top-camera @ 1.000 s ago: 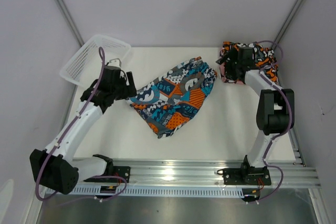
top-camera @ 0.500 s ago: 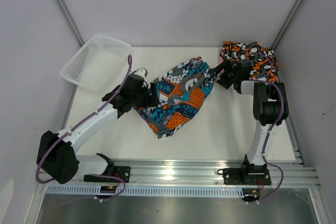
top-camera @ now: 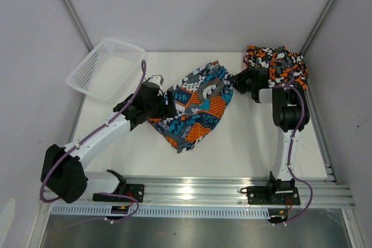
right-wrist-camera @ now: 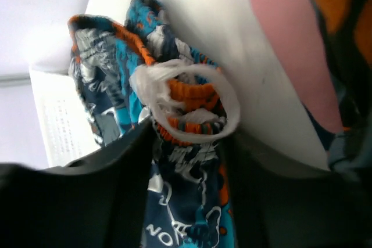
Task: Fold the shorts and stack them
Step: Fold the shorts
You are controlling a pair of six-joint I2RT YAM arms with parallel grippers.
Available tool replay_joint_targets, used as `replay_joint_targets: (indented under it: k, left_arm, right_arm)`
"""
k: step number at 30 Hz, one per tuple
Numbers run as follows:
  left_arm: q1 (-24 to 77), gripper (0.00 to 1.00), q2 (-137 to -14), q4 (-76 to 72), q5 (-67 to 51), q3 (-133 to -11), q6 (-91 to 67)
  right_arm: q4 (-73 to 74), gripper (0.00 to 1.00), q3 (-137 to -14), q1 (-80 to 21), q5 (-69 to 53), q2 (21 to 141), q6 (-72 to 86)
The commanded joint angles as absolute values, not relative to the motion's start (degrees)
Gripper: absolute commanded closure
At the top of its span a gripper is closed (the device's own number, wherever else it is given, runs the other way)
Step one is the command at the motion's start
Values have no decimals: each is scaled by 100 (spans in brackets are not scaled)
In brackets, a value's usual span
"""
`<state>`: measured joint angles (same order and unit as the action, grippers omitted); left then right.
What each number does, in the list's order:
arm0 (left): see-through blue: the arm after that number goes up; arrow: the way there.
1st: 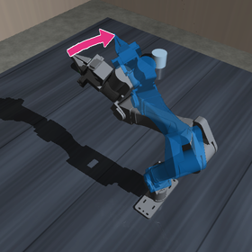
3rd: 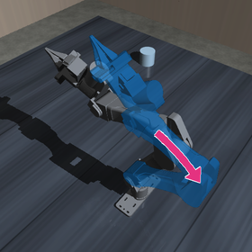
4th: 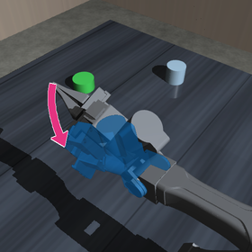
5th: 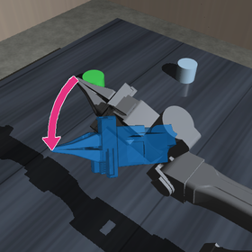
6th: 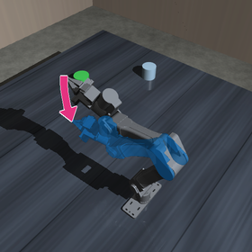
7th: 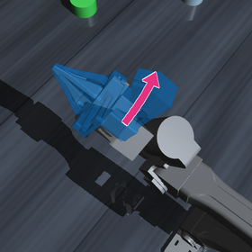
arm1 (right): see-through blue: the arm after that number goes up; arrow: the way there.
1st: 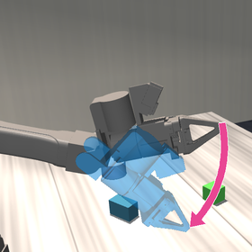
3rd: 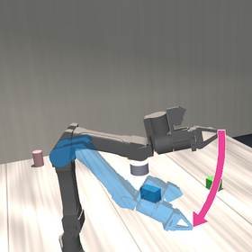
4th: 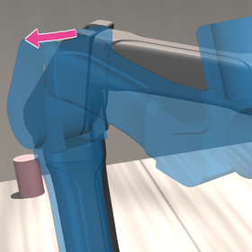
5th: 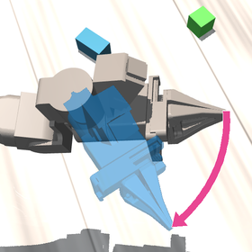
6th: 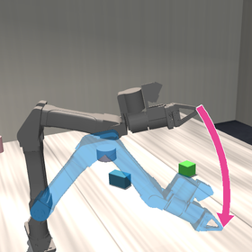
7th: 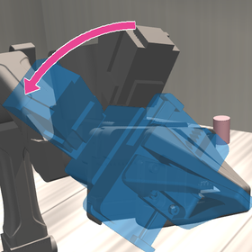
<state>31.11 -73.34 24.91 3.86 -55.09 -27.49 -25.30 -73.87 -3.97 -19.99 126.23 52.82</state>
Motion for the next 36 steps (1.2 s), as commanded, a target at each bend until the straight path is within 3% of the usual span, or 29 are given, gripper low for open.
replay_joint_targets:
  k: [1, 2, 5, 16, 21, 25, 26, 28, 33, 34, 36]
  left_arm:
    - [3129, 16, -7163, 2443, 483, -5590, -2742]
    - [3138, 16, -7163, 2452, 492, -5581, -2725]
    - [3129, 16, -7154, 2487, 519, -5555, -2672]
    - [3138, 15, -7216, 2470, 378, -5432, -2435]
    - [3251, 15, -7645, 2320, 158, -5633, -2391]
    - [3427, 15, -8103, 2277, 246, -5897, -2408]
    - [3471, 15, -8182, 2242, 255, -5976, -2426]
    - [3647, 15, -8367, 2224, 316, -6160, -2408]
    - [4191, 14, -8455, 2058, 273, -6460, -2014]
    - [4279, 14, -8394, 2013, 220, -6469, -1778]
    - [4587, 13, -8315, 1767, 132, -6451, -1478]
  right_arm:
    - [-2558, 58, -7602, -492, -1732, 12815, 5397]
    - [-2558, 73, -7533, -510, -1584, 12727, 5362]
    - [-2584, 96, -7095, -562, -1259, 12255, 5142]
    - [-2022, 100, -4424, -1360, 790, 9002, 3896]
    - [-767, 100, -4000, -2021, 1679, 7806, 3726]
    - [-35, 93, -3412, -2241, 1354, 7137, 4648]
    - [-35, 82, -3140, -2320, 1119, 6971, 4797]
    - [245, 72, -2945, -2425, 1020, 6812, 5176]
    - [729, 57, -2664, -2951, 616, 6188, 5335]
    - [886, 39, -2637, -3014, 554, 6100, 5300]
    - [1089, 15, -2593, -2980, 317, 5907, 5274]
